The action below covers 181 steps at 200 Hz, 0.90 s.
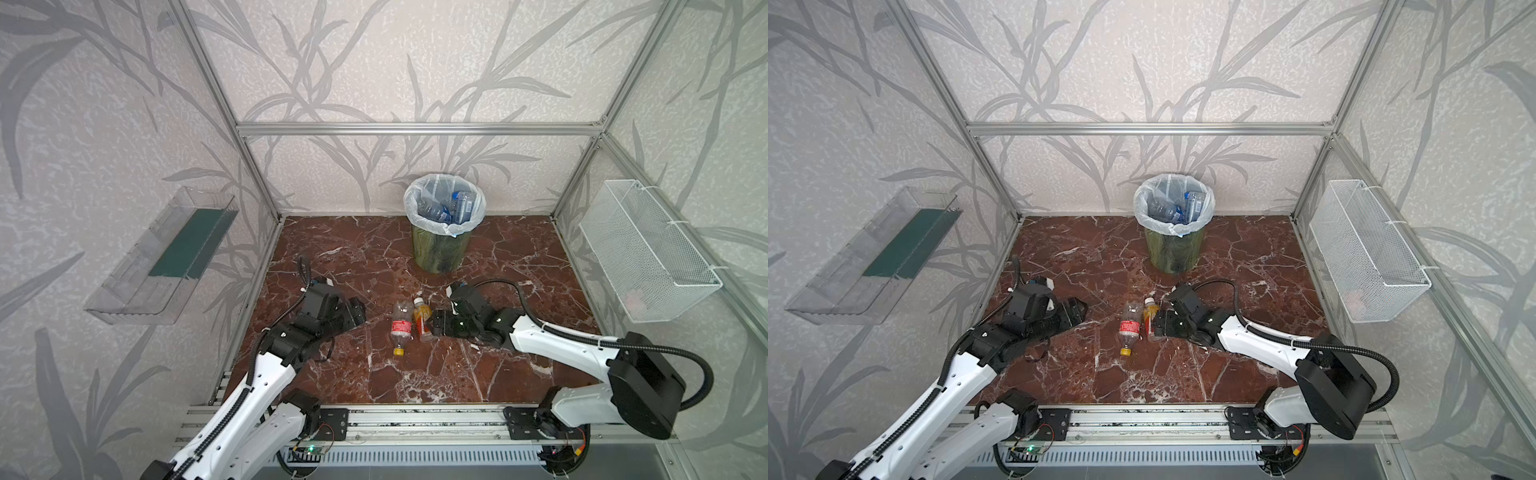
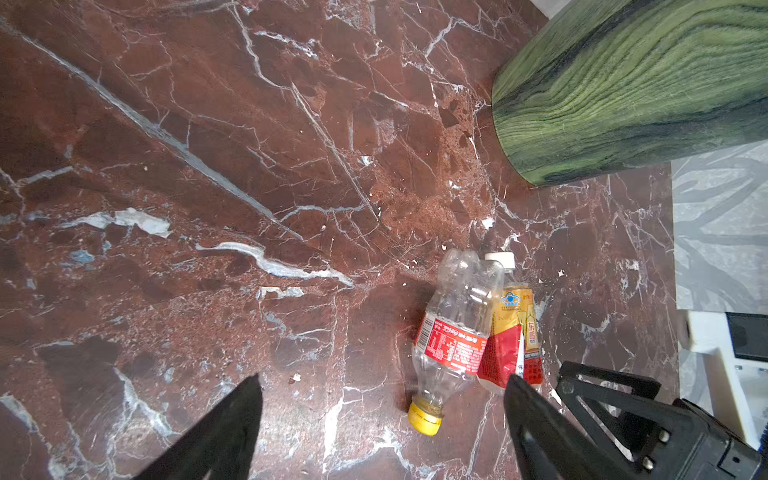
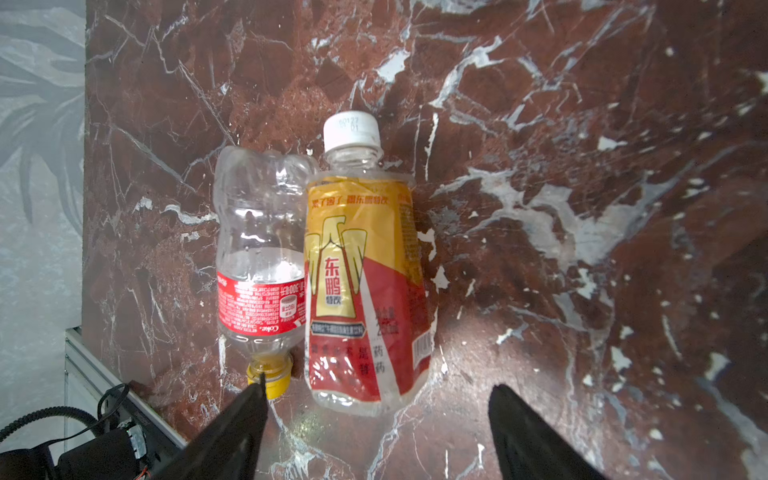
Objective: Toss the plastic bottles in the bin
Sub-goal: 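Reach the right gripper over the yellow-labelled white-capped bottle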
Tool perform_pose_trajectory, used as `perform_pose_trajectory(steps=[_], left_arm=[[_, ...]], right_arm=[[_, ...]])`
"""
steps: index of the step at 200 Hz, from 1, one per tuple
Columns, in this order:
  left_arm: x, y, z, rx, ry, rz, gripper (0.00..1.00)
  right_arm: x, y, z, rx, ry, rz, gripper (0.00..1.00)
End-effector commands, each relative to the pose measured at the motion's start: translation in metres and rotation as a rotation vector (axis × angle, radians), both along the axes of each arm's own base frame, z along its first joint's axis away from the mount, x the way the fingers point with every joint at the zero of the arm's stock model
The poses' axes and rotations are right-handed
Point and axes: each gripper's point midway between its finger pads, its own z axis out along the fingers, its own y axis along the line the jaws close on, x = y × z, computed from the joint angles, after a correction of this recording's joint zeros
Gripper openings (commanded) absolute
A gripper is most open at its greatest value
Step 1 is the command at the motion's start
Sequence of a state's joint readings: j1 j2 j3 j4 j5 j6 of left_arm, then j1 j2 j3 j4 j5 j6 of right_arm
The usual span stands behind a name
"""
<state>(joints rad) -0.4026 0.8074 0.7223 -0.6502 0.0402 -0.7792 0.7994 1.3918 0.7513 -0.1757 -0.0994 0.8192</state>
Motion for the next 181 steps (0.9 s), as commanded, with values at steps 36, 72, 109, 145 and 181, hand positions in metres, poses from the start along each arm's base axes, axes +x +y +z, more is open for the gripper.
perform_pose_trajectory(steps=[36, 72, 109, 145, 181], left_arm=[[-0.004, 0.004, -0.008, -0.003, 0.016, 0.019, 0.90], [-0.005, 0.004, -0.007, -0.003, 0.020, 0.018, 0.91], [-0.005, 0.005, -0.007, -0.002, 0.021, 0.019, 0.91], [-0.006, 0.005, -0.007, 0.000, 0.022, 0.018, 0.91], [-0.008, 0.006, -0.009, 0.002, 0.024, 0.022, 0.91]], right_arm=[[0.009, 0.016, -0.002, 0.002, -0.009, 0.030, 0.88], [0.011, 0.020, -0.011, -0.019, 0.002, 0.044, 0.88], [0.014, 0.027, -0.019, -0.024, 0.021, 0.058, 0.88], [0.014, 0.029, -0.029, -0.036, 0.045, 0.063, 0.85], [0.013, 0.026, -0.034, -0.043, 0.052, 0.050, 0.82]])
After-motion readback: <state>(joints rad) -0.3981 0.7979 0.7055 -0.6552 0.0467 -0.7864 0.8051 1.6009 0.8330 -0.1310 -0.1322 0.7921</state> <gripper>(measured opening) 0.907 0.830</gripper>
